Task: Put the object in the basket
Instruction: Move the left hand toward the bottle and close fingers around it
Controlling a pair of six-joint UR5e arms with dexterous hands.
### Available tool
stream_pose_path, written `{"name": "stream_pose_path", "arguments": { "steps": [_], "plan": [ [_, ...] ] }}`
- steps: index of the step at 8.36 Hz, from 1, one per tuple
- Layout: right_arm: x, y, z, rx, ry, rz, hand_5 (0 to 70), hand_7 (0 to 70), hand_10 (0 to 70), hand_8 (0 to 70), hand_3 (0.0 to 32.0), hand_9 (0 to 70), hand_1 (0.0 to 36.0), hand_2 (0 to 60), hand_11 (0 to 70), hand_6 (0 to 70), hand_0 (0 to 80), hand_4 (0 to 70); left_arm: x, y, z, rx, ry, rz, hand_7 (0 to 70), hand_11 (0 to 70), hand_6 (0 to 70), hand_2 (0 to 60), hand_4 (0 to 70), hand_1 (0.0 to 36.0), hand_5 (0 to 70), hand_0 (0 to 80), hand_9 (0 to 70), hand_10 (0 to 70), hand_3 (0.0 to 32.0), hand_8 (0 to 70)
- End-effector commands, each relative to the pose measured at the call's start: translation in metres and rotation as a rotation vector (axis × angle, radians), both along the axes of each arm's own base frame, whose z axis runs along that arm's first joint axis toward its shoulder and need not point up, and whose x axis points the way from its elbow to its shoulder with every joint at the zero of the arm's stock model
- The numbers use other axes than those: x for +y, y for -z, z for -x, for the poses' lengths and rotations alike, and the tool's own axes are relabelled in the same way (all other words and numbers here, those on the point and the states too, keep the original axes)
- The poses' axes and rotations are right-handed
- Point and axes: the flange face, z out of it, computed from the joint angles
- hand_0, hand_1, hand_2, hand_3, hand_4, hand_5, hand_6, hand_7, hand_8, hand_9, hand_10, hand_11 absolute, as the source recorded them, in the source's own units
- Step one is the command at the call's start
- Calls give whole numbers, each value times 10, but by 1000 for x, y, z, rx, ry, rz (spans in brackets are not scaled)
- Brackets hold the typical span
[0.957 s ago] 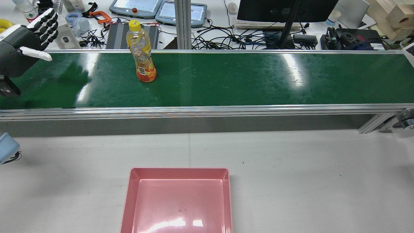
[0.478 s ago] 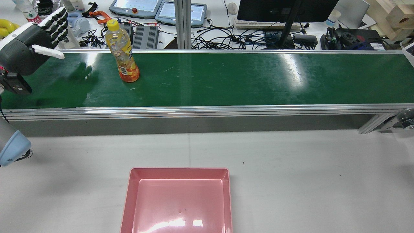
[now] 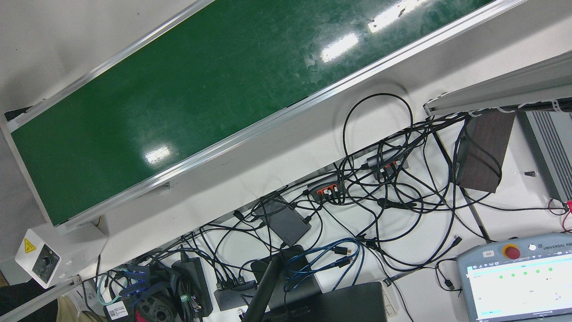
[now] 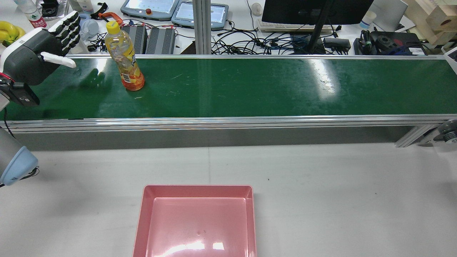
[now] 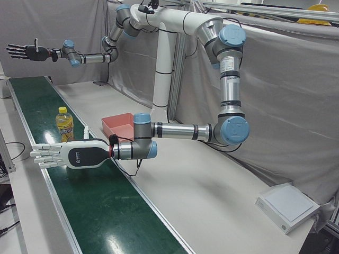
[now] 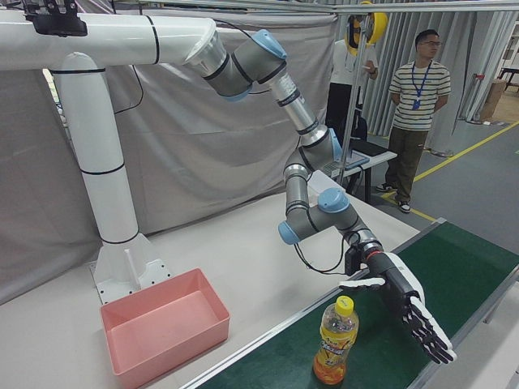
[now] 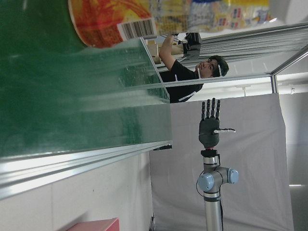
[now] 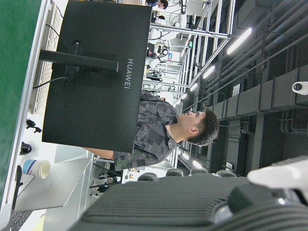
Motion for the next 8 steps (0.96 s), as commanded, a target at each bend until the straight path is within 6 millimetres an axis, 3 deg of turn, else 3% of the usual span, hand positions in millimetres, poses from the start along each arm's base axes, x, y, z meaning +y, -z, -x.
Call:
{"name": "stream_pose_path", "arguments": {
  "steps": [1, 6, 7, 8],
  "plan": [
    [0, 0, 0, 0, 0, 0, 0, 0, 0, 0, 0, 0, 0, 0, 0, 0, 0, 0, 2, 3, -1, 6, -5, -5, 0, 0, 0, 0, 0, 103, 57, 603, 0, 0, 0, 0],
    [0, 0, 0, 0, 0, 0, 0, 0, 0, 0, 0, 0, 0, 0, 0, 0, 0, 0, 3, 6, 2, 33, -1, -14, 0, 0, 0, 0, 0, 106, 62, 611, 0, 0, 0, 0],
    [0, 0, 0, 1, 0, 0, 0, 0, 0, 0, 0, 0, 0, 0, 0, 0, 0, 0, 3, 8, 10, 78, 54, 0, 0, 59, 0, 0, 0, 116, 123, 653, 2, 25, 0, 0],
    [0, 0, 0, 0, 0, 0, 0, 0, 0, 0, 0, 0, 0, 0, 0, 0, 0, 0, 5, 11, 12, 98, 77, 11, 274, 698, 85, 0, 427, 147, 439, 800, 309, 482, 0, 188]
  ]
}}
